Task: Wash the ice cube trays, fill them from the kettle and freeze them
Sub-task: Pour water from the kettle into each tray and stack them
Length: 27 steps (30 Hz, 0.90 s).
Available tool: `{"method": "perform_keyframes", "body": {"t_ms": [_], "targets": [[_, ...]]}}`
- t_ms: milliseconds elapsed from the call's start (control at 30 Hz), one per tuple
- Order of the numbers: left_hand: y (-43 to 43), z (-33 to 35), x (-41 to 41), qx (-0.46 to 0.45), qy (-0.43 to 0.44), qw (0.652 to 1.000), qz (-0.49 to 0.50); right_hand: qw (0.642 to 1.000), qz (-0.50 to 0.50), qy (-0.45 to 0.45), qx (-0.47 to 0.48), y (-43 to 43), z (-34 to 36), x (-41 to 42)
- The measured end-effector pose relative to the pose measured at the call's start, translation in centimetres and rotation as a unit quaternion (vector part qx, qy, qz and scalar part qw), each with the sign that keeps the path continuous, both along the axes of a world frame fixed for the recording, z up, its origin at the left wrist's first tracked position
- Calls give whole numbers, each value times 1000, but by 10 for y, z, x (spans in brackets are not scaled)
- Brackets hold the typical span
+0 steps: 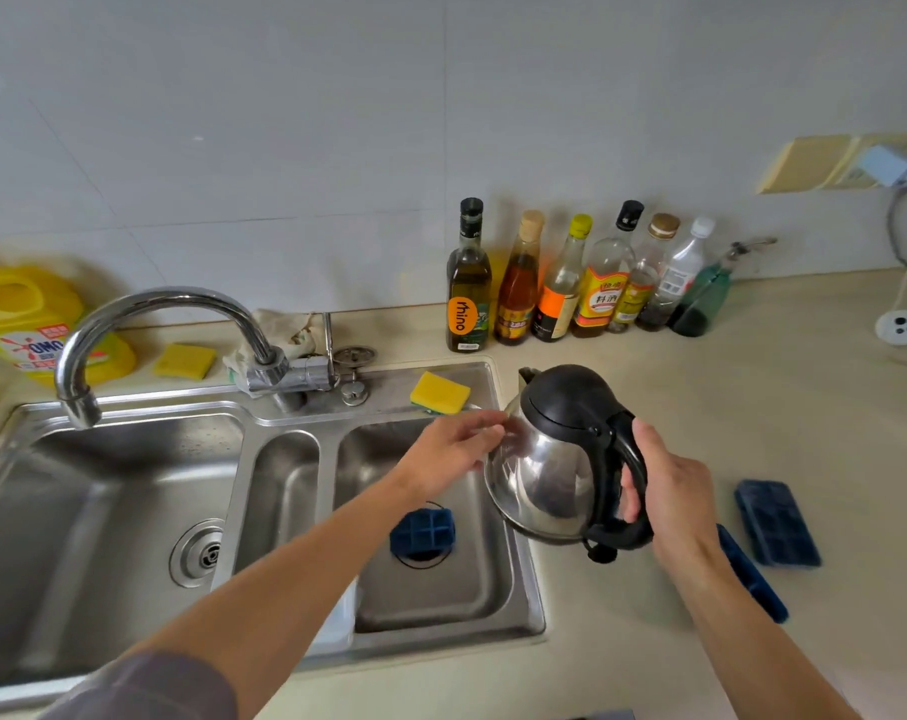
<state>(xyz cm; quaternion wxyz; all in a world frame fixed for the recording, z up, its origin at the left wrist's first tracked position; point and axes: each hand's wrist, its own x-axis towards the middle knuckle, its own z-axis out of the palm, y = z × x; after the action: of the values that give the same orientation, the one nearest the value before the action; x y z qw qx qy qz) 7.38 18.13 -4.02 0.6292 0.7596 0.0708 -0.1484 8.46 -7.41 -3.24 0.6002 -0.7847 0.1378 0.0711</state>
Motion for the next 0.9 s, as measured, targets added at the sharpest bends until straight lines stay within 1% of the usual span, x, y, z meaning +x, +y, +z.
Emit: {"method": "perform_keyframes", "body": {"t_ms": [67, 233, 367, 500, 667, 900], "targets": [[-11, 0, 17, 24, 2, 1000, -1, 1000, 24, -2, -7, -10, -1, 21], [-41, -1, 54, 27, 17, 999, 21, 998, 64, 0, -4, -35, -8, 70], [-65, -4, 77, 48, 1, 998, 32, 995, 98, -2, 8, -49, -18, 102], [-79, -8, 92, 51, -4, 997, 59, 994, 106, -5, 4, -57, -23, 122], [-83, -13, 93, 61, -3, 996, 58, 994, 102, -5, 28, -57, -25, 120], [-79, -25, 66, 12, -10, 995, 98, 995, 66, 35, 59, -44, -29, 79]]}}
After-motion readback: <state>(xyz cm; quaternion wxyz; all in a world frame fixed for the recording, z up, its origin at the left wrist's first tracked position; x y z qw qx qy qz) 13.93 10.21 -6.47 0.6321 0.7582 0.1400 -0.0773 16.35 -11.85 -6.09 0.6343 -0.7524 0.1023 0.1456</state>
